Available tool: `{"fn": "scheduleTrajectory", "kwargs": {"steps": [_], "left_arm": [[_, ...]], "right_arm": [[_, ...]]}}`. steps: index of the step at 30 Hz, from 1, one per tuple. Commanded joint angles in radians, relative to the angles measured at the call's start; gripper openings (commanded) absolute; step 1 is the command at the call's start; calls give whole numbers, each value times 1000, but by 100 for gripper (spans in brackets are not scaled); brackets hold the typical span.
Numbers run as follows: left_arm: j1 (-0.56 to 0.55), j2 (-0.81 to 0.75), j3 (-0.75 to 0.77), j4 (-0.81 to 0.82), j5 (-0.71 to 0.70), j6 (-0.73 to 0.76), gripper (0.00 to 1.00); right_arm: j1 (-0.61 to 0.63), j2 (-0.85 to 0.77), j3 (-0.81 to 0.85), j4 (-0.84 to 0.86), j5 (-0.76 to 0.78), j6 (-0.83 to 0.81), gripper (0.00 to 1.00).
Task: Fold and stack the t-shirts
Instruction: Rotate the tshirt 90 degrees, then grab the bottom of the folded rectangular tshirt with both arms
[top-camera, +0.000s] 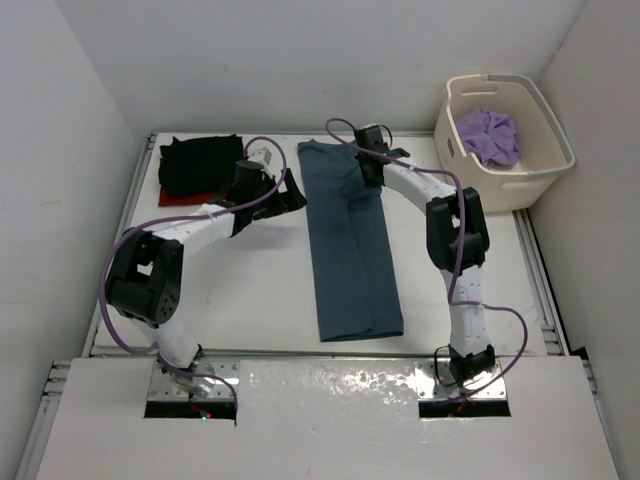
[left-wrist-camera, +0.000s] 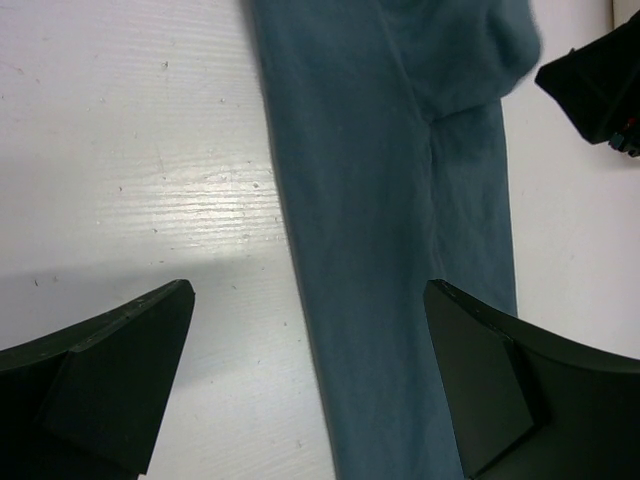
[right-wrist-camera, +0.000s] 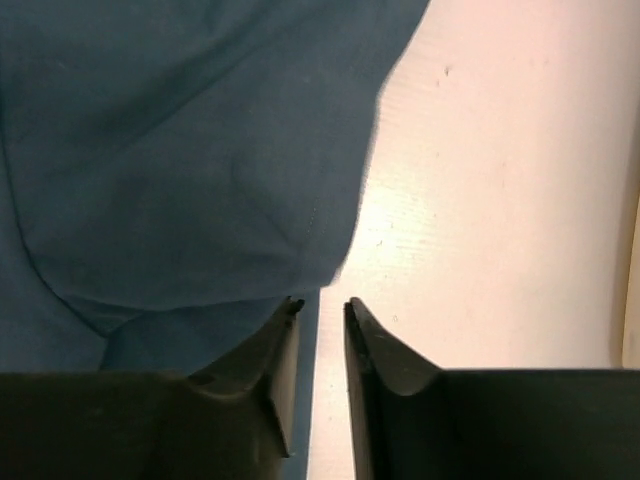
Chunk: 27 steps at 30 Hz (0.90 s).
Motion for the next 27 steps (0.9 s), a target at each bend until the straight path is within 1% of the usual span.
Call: {"fn": "scheduleTrajectory", "kwargs": {"steps": [1,3,4,5,8,9,10,12,13,14,15,16,17,19,20,21,22,23,24,25,26,27], "left_arm": [[-12,-7,51,9,7,21,100],[-12,-4,62,9,9,22,100],[-12,-3,65,10,11,24,100],[-12,-1,72,-24,11,25,100],[-15,-1,86,-35,29,30,100],[-18,-1,91,-42,32,31,100],[-21,-4,95,-54,32,31,100],[-32,-15,91,-88,34,33,100],[-36,-23,83,-100,37,31,100],[-50,-47,57,-114,46,27,100],[-62,-64,42,-115,50,24,100],[-91,-93,5,-132,50,13,100],[-110,-107,-12,-147,49,5,100],[-148,-145,-58,-189,46,-10,100],[-185,-158,-79,-238,44,-39,100],[-205,-177,-105,-253,53,-51,100],[-225,-219,-165,-265,64,-65,100],[-269,-242,-199,-290,75,-106,100],[-294,-268,-234,-293,90,-126,100],[-321,-315,-301,-293,110,-145,100],[-379,-334,-329,-299,132,-197,100],[-406,-363,-352,-301,144,-220,100]], "right_arm": [[-11,15,44,-54,14,34,26],[-15,13,50,-91,26,34,33],[-19,6,47,-97,32,40,38],[-23,4,52,-112,40,42,44],[-28,-28,37,-105,34,34,49],[-28,-40,29,-106,9,31,51],[-28,-78,17,-106,-4,31,53],[-28,-131,-54,-106,-24,32,59],[-28,-163,-95,-100,-31,39,65],[-28,-242,-196,-79,-43,45,79],[-28,-285,-256,-57,-86,67,92],[-28,-331,-317,-28,-116,78,99],[-28,-429,-445,-5,-155,92,99],[-28,-534,-576,39,-222,160,99],[-26,-638,-709,55,-250,186,99],[-28,-692,-773,70,-271,234,99],[-28,-742,-837,95,-338,249,99],[-28,-842,-947,100,-372,259,99],[-25,-890,-991,95,-386,273,99],[-23,-931,-1031,60,-408,276,99],[-19,-1018,-1104,38,-463,285,99],[-17,-1060,-1138,17,-486,293,99]]}}
